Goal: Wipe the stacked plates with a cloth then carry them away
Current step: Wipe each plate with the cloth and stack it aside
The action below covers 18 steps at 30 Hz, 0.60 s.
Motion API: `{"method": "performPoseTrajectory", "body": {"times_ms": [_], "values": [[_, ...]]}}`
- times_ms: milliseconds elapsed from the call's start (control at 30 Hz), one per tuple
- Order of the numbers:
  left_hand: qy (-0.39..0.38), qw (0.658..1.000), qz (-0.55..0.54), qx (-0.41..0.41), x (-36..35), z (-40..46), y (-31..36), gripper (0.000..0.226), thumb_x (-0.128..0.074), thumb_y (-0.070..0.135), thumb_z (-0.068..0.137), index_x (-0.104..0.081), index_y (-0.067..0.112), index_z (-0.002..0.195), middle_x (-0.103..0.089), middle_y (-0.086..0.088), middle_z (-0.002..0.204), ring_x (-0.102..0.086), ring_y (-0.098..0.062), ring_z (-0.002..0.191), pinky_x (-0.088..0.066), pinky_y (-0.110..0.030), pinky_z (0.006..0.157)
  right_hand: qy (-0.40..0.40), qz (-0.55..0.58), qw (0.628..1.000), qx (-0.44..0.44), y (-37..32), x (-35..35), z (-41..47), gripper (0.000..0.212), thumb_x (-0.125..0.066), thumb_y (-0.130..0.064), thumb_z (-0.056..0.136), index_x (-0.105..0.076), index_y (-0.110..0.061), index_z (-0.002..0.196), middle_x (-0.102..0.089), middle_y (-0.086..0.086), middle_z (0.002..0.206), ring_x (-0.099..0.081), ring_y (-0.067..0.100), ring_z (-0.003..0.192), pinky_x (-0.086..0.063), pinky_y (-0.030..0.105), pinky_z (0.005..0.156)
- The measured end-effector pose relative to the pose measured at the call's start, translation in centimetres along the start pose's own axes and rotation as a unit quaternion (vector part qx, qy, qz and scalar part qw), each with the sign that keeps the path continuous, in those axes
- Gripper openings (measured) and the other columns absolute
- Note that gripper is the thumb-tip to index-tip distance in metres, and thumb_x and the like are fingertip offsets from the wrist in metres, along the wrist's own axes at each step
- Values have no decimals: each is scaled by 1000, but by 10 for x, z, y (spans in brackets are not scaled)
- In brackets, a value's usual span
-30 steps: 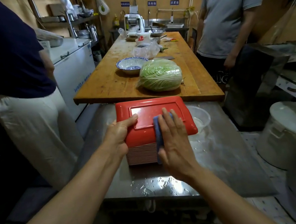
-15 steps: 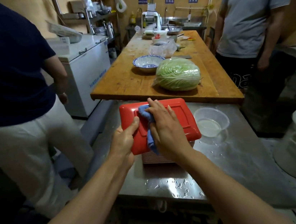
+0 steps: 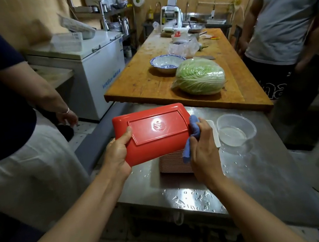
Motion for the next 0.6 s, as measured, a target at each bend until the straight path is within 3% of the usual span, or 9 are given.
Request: {"method": "performPoseTrajectory", "body": {"times_ms": [67, 167, 233, 267, 333, 467, 600], "values": [[4, 1000, -5, 1, 4, 0, 3, 10, -61, 23, 89, -58, 17, 96, -65, -16, 107, -64, -32, 90, -51, -50, 83, -5, -24, 999, 41, -5, -6, -8, 51, -48, -16, 88, -25, -21, 133, -27, 14, 150, -33, 25, 136, -31, 36, 109], [1, 1000, -13, 1, 9, -1, 7, 14, -60, 22, 90, -58, 16, 101, -64, -18, 112, -62, -36, 99, -49, -54, 88, -14, -46, 995, 92, -5, -10, -9, 57, -56, -10, 83, -26, -20, 130, -27, 22, 148, -34, 31, 135, -31, 38, 108], [-3, 1000, -7, -2, 13, -1, 9, 13, -59, 22, 90, -58, 17, 102, -65, -18, 112, -63, -35, 97, -51, -51, 83, -23, -46, 995, 85, 0, -8, -6, 56, -56, -1, 87, -24, -22, 129, -42, 11, 137, -54, 26, 113, -47, 42, 90], [-2, 1000, -3, -5, 17, 0, 11, 14, -60, 22, 90, -58, 18, 103, -66, -17, 110, -64, -34, 94, -52, -49, 80, -25, -58, 996, 62, 4, -6, -5, 47, -50, -4, 94, -25, -24, 127, -52, 0, 121, -60, 21, 92, -52, 45, 77], [2, 1000, 5, -10, 23, 2, 14, 16, -61, 23, 88, -58, 19, 103, -68, -15, 105, -66, -32, 92, -54, -46, 75, -27, -87, 996, 9, 13, -6, -4, 21, -37, -17, 101, -32, -21, 121, -54, -5, 87, -56, 18, 67, -50, 49, 63], [20, 998, 39, -55, 35, 1, 17, 8, -64, 23, 86, -59, 24, 93, -70, -9, 92, -68, -26, 82, -55, -38, 67, -33, -83, 996, -19, 12, -16, -1, 14, -40, -14, 97, -46, -8, 110, -56, 13, 91, -56, 29, 71, -45, 47, 66], [38, 979, 123, -157, 53, 1, 30, 6, -66, 25, 86, -62, 25, 90, -71, -1, 88, -70, -19, 82, -56, -33, 69, -41, -44, 998, -36, 2, -27, 4, 14, -47, -5, 92, -54, -8, 104, -52, 7, 99, -39, 5, 77, -32, 26, 70]]}}
Point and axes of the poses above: each hand's wrist, its own z-axis towards the middle knuckle, its own x-axis out of the back of the hand, y = z × x, the point moved 4 cm from there along z, towards the middle knuckle
